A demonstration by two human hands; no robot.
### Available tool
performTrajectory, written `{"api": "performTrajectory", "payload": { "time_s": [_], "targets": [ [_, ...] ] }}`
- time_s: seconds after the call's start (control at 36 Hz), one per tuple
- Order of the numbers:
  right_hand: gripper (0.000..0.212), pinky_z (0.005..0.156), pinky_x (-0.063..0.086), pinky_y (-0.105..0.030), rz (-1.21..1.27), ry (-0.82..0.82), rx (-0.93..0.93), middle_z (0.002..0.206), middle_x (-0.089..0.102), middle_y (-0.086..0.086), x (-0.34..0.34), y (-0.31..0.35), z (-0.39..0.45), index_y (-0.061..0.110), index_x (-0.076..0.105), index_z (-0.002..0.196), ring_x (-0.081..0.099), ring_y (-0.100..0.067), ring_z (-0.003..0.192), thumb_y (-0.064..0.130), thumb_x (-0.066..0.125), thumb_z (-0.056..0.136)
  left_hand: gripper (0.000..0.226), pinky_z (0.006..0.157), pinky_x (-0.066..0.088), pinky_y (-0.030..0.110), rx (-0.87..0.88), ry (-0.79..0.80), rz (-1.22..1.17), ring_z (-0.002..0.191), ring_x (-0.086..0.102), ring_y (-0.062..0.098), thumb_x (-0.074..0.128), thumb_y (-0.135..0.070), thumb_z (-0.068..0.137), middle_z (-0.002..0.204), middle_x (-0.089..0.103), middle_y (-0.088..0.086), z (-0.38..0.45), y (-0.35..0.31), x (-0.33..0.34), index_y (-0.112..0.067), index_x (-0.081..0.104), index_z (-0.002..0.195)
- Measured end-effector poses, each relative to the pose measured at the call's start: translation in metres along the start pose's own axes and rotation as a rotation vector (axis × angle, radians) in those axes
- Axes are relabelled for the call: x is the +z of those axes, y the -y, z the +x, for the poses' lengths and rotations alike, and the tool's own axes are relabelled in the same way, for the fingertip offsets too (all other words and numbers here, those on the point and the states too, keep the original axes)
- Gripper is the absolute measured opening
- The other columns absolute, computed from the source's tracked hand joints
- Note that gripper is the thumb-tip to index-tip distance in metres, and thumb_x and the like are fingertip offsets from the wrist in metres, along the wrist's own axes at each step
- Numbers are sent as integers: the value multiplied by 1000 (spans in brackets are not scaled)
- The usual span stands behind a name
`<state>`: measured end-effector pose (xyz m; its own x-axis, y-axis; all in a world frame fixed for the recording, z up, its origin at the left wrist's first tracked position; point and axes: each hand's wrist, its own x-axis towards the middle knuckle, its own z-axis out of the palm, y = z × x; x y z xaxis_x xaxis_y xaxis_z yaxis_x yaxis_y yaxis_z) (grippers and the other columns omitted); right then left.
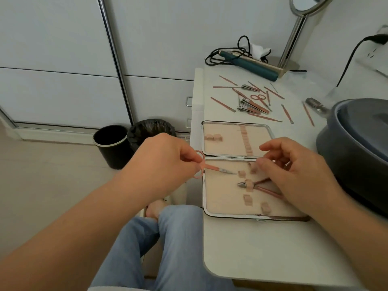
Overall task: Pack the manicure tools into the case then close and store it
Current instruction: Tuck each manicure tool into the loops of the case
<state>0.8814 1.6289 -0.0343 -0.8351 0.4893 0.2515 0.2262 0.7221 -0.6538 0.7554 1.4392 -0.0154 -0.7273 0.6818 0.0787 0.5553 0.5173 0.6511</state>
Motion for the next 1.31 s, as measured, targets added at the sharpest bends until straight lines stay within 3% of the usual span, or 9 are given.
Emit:
{"api": "performTrajectory", "payload": {
  "time_s": [0.17,0.25,0.33,0.42,0.56,0.69,0.83,1.11,1.31],
  "targets": [
    [6,57,42,-13,-37,-19,2,76,61,20,-3,-7,-1,44,55,80,56,0,69,43,57,75,14,44,35,3,24,61,28,47,49,-5,66,-25,75,55,57,-36,4,-6,7,-34,70,64],
    [7,57,40,-13,-43,-15,3,75,60,21,-2,-8,-1,45,54,80,55,1,71,45,55,74,8,48,36,2,45,34,35,54,51,-8,68,-29,72,60,64,-22,8,-10,11,-36,71,69],
    [12,57,41,-14,-29,-17,5,75,60,21,-3,-7,-1,44,55,80,56,0,69,48,53,70,7,54,36,0,63,2,76,64,50,-16,66,-33,74,61,59,-26,10,-13,15,-37,71,76],
    [11,56,41,-13,-21,-14,7,74,61,20,-3,-9,-1,42,57,81,55,3,71,46,55,71,6,45,35,8,64,1,154,61,53,-2,65,-36,75,64,57,-21,14,-13,19,-39,70,78],
    [6,56,42,-5,-4,-8,4,73,62,19,-4,-8,-1,40,58,80,54,5,70,39,60,74,6,57,36,10,75,-13,155,72,49,-7,67,-41,72,76,54,-20,10,-8,30,-41,70,77],
    [9,53,44,-15,-17,28,23,72,63,18,-3,-7,-1,40,59,81,55,3,66,43,59,73,2,57,27,11,90,-17,141,76,40,-10,63,-48,73,81,45,-20,7,-7,35,-47,65,74],
    [12,55,43,-13,-19,27,18,80,59,34,-3,-7,-1,41,58,78,56,3,69,47,56,68,4,60,29,14,107,13,102,79,41,-5,60,-50,74,83,44,-16,9,-4,35,-50,63,77],
    [7,58,48,-17,-8,50,42,71,64,19,-2,-8,1,40,60,79,58,0,66,41,64,74,4,58,30,17,97,-4,6,73,44,-1,61,-49,74,81,46,-14,11,1,40,-51,64,77],
    [8,52,44,-11,-10,42,42,73,63,24,-1,-8,0,38,61,78,55,1,60,35,69,75,16,68,33,-1,135,-110,-182,89,43,-11,69,-52,57,88,49,-21,10,7,40,-48,59,68]
  ]
}}
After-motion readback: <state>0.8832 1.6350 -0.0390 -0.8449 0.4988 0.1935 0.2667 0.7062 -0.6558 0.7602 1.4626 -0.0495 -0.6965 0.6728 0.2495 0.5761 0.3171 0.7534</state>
